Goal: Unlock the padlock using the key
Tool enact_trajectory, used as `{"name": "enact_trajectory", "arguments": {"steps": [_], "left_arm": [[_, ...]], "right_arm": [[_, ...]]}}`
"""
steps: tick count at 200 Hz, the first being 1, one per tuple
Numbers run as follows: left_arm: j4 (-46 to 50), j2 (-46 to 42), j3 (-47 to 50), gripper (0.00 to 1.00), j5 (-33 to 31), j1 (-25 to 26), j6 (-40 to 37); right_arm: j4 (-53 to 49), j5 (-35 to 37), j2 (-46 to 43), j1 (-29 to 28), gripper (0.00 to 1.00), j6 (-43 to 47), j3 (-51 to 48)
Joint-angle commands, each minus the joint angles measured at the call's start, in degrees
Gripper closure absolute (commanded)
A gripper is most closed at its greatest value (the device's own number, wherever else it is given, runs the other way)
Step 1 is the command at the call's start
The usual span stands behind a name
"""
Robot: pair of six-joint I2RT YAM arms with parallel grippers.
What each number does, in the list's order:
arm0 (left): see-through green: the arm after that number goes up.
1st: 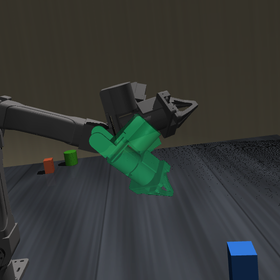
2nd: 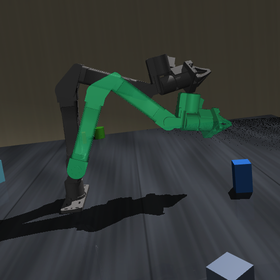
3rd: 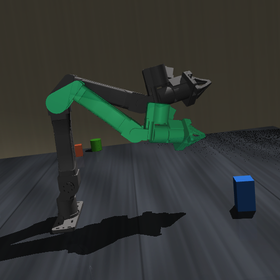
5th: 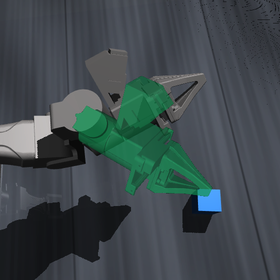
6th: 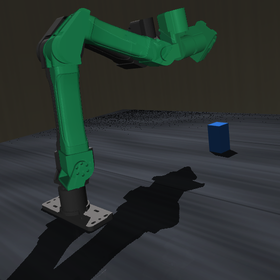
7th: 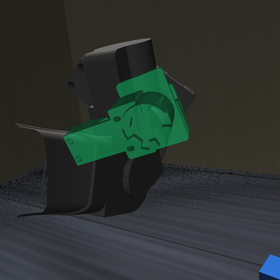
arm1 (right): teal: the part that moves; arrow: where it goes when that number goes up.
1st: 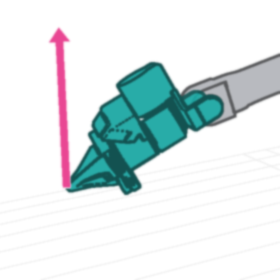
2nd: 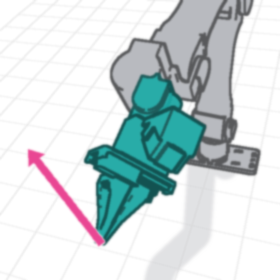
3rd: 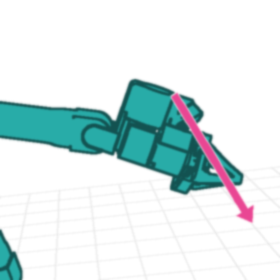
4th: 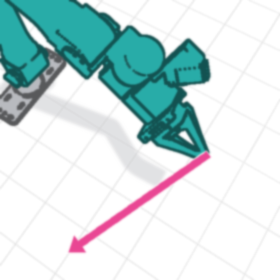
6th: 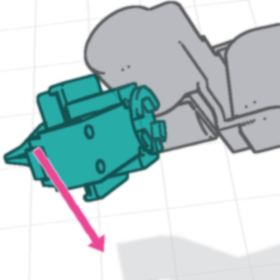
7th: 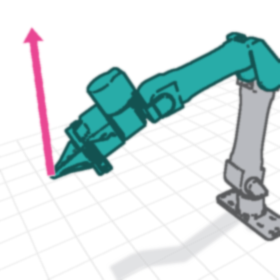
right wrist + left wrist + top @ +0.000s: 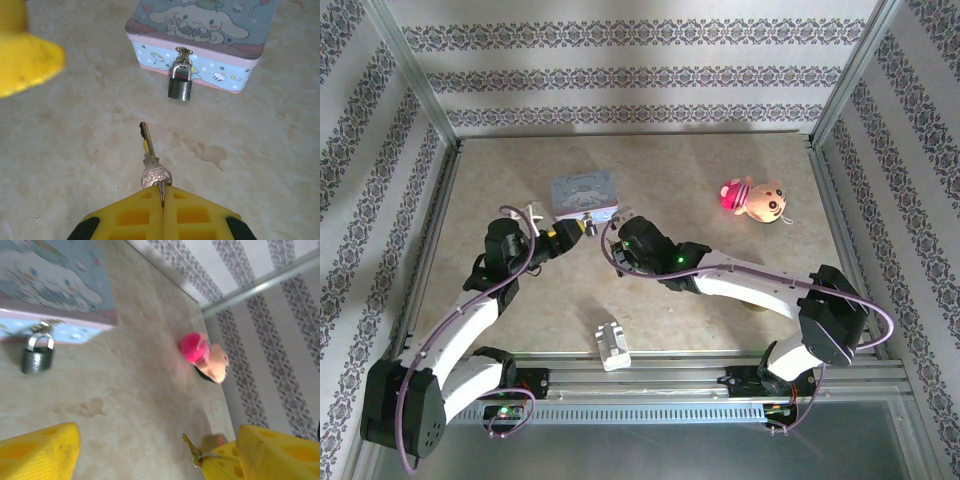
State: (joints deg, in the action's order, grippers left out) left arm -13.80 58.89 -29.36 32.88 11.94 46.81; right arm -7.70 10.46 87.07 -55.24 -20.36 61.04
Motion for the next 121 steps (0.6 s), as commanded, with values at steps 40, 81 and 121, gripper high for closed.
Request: {"name": "enact_trajectory", "arguments": {"steps": [40,81,121], "left_arm": [[-14.1,6.9,-2.5,0.37,9.3,3.2,3.6],[-16.1,8.7,-3.2,0.46,10.3,3.6,4.9],[-16.1,10.0,-3.4,0.54,10.6,4.2,4.8]], "right_arm": [[8.8,-4.2,-4.2,1.3,1.00,-4.4,-4.4],[11.3,-5.4,-5.3,1.9,1.00,-6.0,-6.1],[12.2,-6.0,-5.7,2.3,1.00,-6.5,-6.3]]}}
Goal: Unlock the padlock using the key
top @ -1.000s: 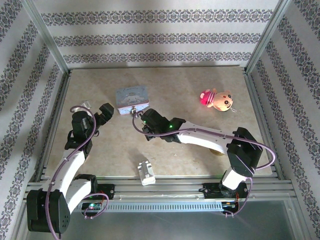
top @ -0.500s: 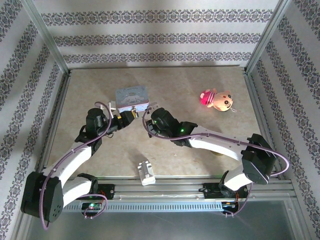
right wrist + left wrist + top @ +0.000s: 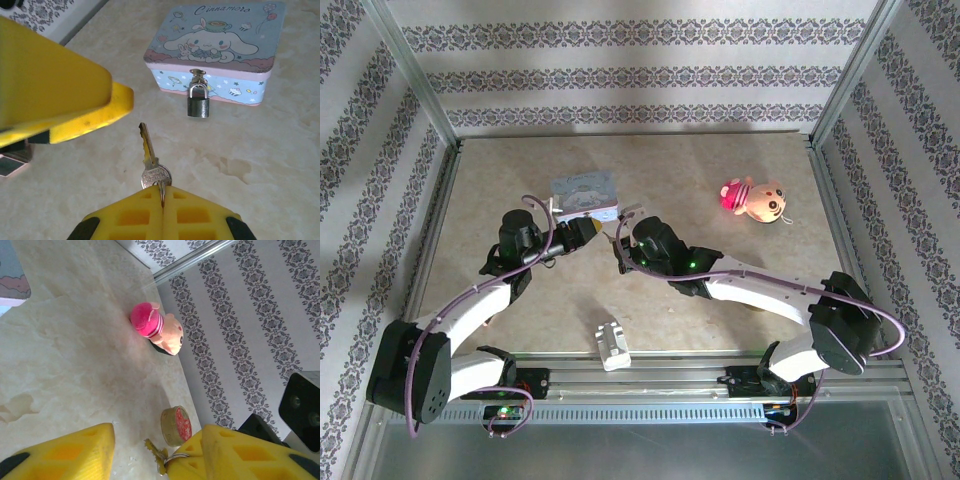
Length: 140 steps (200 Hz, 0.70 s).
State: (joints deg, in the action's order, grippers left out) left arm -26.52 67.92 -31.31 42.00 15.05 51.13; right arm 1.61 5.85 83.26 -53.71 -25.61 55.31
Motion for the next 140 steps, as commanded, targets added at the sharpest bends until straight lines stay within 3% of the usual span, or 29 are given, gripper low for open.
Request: {"name": "enact_trajectory", "arguments": {"steps": [1,72,140], "left_arm": [[-3.5,1.1,-1.5,0.54,1.5,1.1,0.5],[-6.8,3.9,-2.0,0.65,2.3,2.1,2.4],[-7.7,4.9,-2.1,0.90,2.1,2.2,2.5]], "right_arm": [[2.9,-1.4,-1.9,0.7,1.00,-1.2,-0.6],[3.9,-3.1,-1.0,0.9,1.00,-1.9,-0.3],[4.2,-3.7,-0.6,1.0,1.00,-2.0,0.0]]}}
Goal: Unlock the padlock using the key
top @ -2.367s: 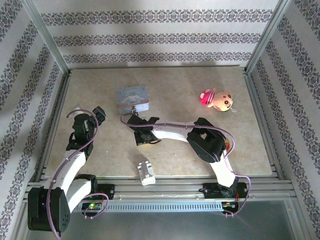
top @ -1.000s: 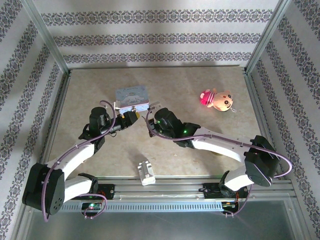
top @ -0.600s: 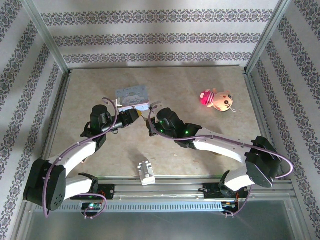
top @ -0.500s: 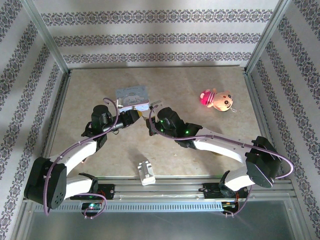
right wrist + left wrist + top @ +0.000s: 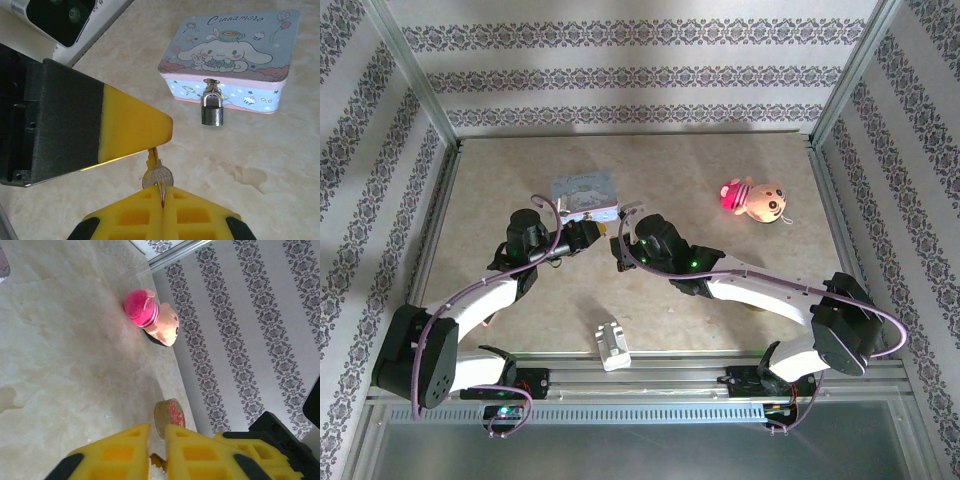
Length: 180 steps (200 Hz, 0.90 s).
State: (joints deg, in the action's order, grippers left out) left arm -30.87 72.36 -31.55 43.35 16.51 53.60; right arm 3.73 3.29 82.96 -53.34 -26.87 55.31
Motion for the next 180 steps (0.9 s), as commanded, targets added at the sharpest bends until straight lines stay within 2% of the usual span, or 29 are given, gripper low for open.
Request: {"name": "enact_trajectory", "arguments": {"steps": [1,18,42,93,113,135,160,180], "left_arm": [[-3.2,0.4,-1.8,0.91,0.8,0.8,0.0],[-3.2,0.6,-1.9,1.00,0.5,0.8,-0.1],[-3.1,0.6,-2.1,1.00,0.7,0.8,-0.9],[2.4,-3.9,-3.5,1.00,1.4,0.7,-11.4],[3.4,-6.2,-3.6,1.00,1.6,0.8,-15.2],[1.3,-7.5,-3.4,1.00,2.9,0.7,-15.7],[-7.7,-6.8,-2.1,1.00,6.5,0.7,-10.6],[-18.0,-5.2,-0.8,1.00,9.4,0.7,-4.4]], "right_arm": [[2.1,-1.1,-0.3,0.6,1.00,-0.7,-0.1],[2.2,-1.3,-0.2,0.7,1.00,-0.8,0.0],[2.2,-1.1,-0.6,0.7,1.00,-0.9,-0.4],[3.7,-0.7,-6.5,1.5,0.72,-2.0,-5.3],[7.2,-4.1,-10.6,2.5,0.62,-2.9,-9.0],[14.1,-11.0,-14.5,4.7,0.53,-5.8,-13.8],[24.7,-20.0,-16.3,7.6,0.49,-10.1,-18.4],[31.1,-24.1,-15.9,8.3,0.47,-12.0,-19.7]]}}
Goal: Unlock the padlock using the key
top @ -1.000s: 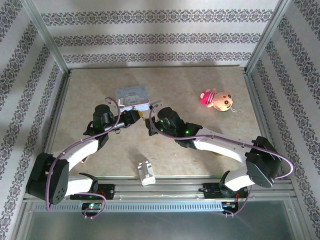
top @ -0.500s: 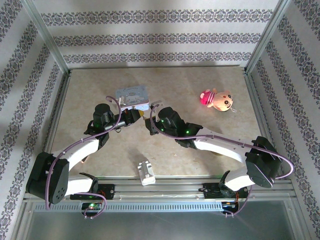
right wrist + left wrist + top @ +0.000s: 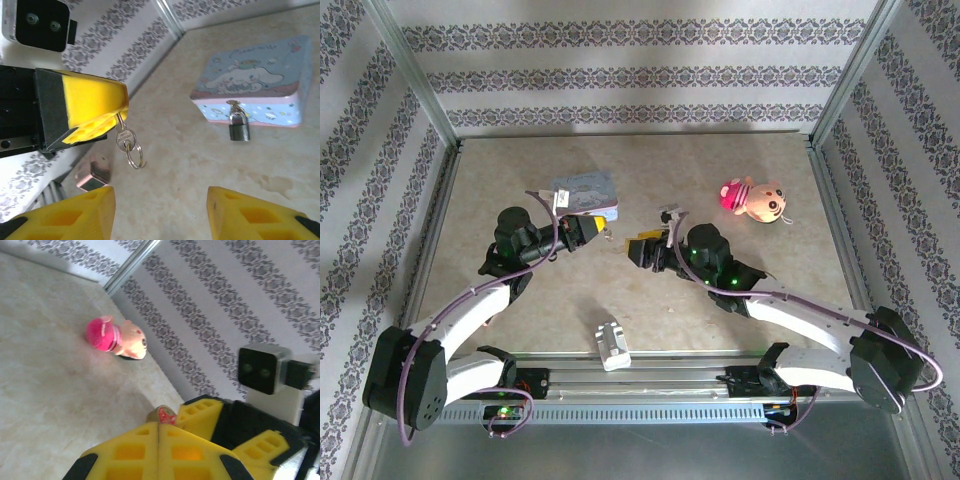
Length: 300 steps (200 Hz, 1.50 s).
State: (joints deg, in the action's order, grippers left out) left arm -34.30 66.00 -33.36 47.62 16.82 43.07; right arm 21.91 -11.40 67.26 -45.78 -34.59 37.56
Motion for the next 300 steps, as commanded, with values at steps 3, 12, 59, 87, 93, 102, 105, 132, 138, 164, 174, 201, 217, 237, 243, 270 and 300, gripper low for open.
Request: {"name": "enact_trajectory", "arguments": {"steps": [3,12,59,87,93,102,105,132,138,164,174,201,217,237,243,270,300], "left_arm": [[-15.7,1.4,1.1,1.00,5.5,0.5,6.9],[-19.0,2.1,1.3,1.00,6.3,0.5,9.2],[-20.8,2.3,1.5,1.00,6.7,0.5,11.6],[-19.1,0.9,1.5,1.00,6.7,0.5,10.9],[-18.7,0.5,1.5,1.00,6.8,0.5,10.7],[-18.0,0.1,1.5,1.00,6.7,0.5,10.4],[-17.7,-0.1,1.5,1.00,6.7,0.6,10.2],[-16.8,-0.9,1.6,1.00,6.4,0.6,9.8],[-16.8,-1.0,1.6,1.00,6.3,0.6,9.8],[-16.8,-0.9,1.9,1.00,5.6,0.6,9.8],[-16.8,-0.7,2.0,1.00,5.4,0.5,9.9],[-17.5,-0.4,2.2,1.00,4.6,0.6,10.4],[-17.7,-0.1,2.3,1.00,4.1,0.5,10.5],[-18.9,0.5,2.4,1.00,3.8,0.6,11.1],[-19.3,0.7,2.4,1.00,3.8,0.5,11.4],[-20.8,1.7,2.4,1.00,3.8,0.6,12.4],[-21.4,2.2,2.5,1.00,3.6,0.6,12.8]], "right_arm": [[13.5,-9.8,-0.1,0.8,0.47,-4.4,-2.0],[15.3,-10.9,0.7,0.8,0.46,-4.7,-1.6],[20.3,-15.1,7.3,1.0,0.46,-6.2,2.7],[22.1,-16.3,10.2,1.5,0.47,-6.5,5.0],[22.7,-16.4,10.7,1.6,0.48,-6.7,5.4],[23.3,-16.7,11.5,1.9,0.49,-7.1,5.7],[23.6,-16.8,11.7,2.0,0.49,-7.3,5.8],[26.2,-17.6,13.2,2.9,0.55,-9.0,6.1],[26.6,-17.7,13.4,2.9,0.57,-9.4,6.0],[27.7,-17.9,13.9,3.0,0.62,-10.2,5.6],[27.8,-17.9,13.7,3.0,0.63,-10.3,5.2],[28.1,-17.4,12.9,3.1,0.67,-10.6,4.0],[27.8,-17.1,12.6,3.1,0.68,-10.8,3.5],[27.9,-17.0,12.7,3.1,0.68,-11.3,2.8],[28.1,-17.1,12.8,3.1,0.68,-11.5,2.6],[28.5,-17.3,12.9,3.0,0.69,-12.0,2.1],[28.5,-17.4,12.6,3.0,0.80,-12.0,2.1]]}}
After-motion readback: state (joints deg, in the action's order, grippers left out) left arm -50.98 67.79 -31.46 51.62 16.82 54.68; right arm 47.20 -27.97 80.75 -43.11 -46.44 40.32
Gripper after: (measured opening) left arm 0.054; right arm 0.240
